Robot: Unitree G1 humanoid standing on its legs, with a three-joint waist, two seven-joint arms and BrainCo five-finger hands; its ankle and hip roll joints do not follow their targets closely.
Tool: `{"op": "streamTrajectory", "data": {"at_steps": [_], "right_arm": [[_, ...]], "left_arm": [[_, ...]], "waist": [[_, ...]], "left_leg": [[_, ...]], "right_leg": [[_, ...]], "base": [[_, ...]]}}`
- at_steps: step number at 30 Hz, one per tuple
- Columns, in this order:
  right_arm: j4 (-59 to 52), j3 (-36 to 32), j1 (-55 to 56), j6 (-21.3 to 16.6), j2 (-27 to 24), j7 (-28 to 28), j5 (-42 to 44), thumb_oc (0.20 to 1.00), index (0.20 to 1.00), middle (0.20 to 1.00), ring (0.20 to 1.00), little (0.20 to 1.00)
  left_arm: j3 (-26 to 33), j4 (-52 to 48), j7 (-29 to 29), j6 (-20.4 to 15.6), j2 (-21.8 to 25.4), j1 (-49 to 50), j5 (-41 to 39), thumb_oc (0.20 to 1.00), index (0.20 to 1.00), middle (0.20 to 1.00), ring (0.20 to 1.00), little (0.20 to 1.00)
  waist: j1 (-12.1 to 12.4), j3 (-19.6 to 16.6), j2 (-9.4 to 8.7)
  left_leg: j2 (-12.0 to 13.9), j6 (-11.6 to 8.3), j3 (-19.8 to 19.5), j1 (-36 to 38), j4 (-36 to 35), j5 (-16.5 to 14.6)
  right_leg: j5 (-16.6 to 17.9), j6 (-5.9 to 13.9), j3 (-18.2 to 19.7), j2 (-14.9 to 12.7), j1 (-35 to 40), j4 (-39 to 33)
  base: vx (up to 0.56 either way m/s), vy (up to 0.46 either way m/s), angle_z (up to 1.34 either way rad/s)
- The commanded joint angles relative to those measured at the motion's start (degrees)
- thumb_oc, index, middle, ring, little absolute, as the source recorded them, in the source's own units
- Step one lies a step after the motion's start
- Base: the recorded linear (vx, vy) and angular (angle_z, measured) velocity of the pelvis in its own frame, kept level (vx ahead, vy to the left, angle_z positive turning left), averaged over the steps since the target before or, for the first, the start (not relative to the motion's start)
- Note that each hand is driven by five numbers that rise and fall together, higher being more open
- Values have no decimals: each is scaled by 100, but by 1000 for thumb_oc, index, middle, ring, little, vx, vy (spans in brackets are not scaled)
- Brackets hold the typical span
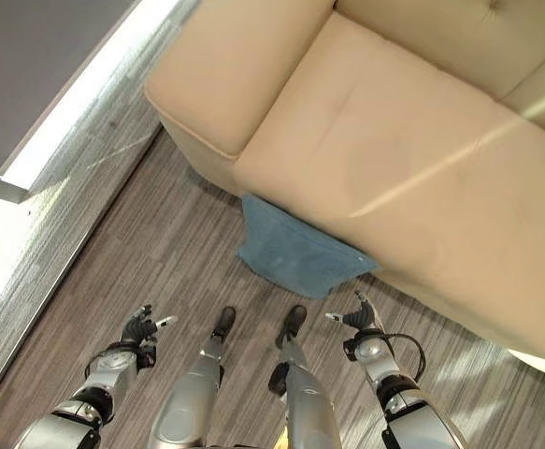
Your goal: Pick up all the scattered cushions and arrange them neatly on the sofa.
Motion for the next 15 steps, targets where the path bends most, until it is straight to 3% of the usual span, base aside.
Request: {"op": "streamTrajectory", "data": {"at_steps": [1,8,14,15], "right_arm": [[-399,124,-167,-118,-275,-712,171,1000,1000,1000,1000,1000],[-1022,-298,-940,-263,-269,-1891,23,1000,1000,1000,1000,1000],[-1373,-445,-1244,-294,-457,-2196,-20,1000,1000,1000,1000,1000],[-1356,-473,-1300,-301,-504,-2211,11,1000,1000,1000,1000,1000]], "left_arm": [[75,-157,548,-382,199,-349,-348,1000,1000,1000,1000,1000],[12,-562,1489,-620,321,-1319,-211,1000,1000,1000,1000,1000],[-122,-584,1507,-588,533,-1898,-285,1000,1000,1000,1000,1000],[-126,-559,1510,-587,598,-2024,-292,1000,1000,1000,1000,1000]], "waist": [[-92,-223,46],[-432,-46,9],[-724,-55,-106],[-810,-26,-145]], "left_leg": [[-26,-75,182,-300,-204,63],[-54,0,440,-1486,215,-5],[-98,71,552,-2294,631,-153],[-175,112,587,-2485,694,-11]], "right_leg": [[-486,714,329,-320,-163,568],[-294,796,736,-412,-1409,687],[-146,864,994,-441,-2122,672],[32,842,1014,-509,-2292,656]], "base": [[-101,79,-23],[-79,115,-27],[-22,109,-24],[-34,138,-24]]}}
